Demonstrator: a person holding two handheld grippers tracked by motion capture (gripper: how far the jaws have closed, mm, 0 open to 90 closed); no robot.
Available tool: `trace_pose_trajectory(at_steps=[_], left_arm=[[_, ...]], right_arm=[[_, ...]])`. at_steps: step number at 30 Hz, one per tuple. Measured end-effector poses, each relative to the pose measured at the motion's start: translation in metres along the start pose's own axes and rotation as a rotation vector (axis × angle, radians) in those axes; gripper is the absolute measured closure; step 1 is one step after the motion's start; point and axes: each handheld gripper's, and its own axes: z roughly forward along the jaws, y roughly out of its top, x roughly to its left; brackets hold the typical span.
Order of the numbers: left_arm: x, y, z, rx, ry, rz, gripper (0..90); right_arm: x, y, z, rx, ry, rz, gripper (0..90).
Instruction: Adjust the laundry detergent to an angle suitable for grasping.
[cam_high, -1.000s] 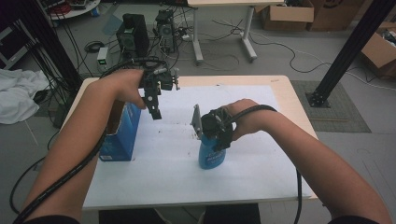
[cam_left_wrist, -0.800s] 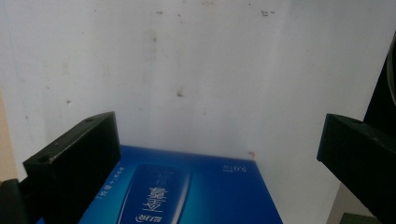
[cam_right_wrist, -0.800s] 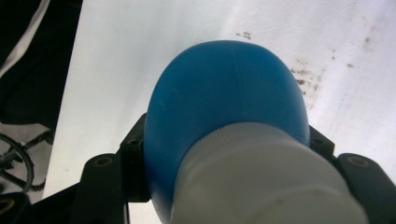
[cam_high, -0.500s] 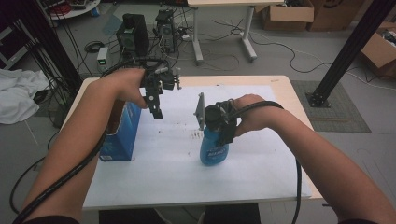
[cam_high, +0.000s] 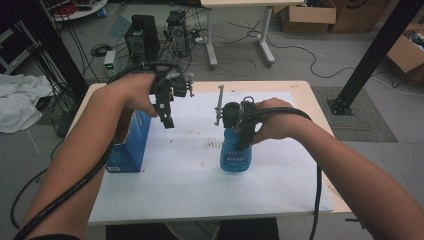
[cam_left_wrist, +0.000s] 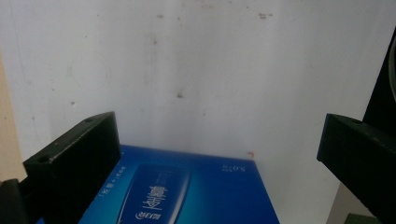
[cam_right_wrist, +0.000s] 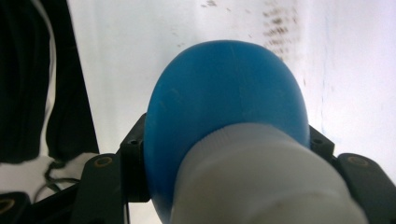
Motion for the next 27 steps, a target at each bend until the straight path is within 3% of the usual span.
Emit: trace_pose_trajectory(at_steps=[6, 18, 27], left_arm=[[-0.003, -0.002, -0.002, -0.001, 0.005, 0.001, 0.1], [-0.007, -0.005, -0.001, -0.011, 0.008, -0.002, 0.1], [-0.006, -0.005, 0.002, 0.006, 0.007, 0.001, 0.1]], right_arm=[[-0.005, -0.002, -0.006, 0.002, -0.023, 0.139, 38.6], [-0.021, -0.002, 0.005, -0.017, -0.036, 0.387, 38.5], [-0.029, -0.002, 0.01, -0.009, -0.036, 0.448, 38.6]])
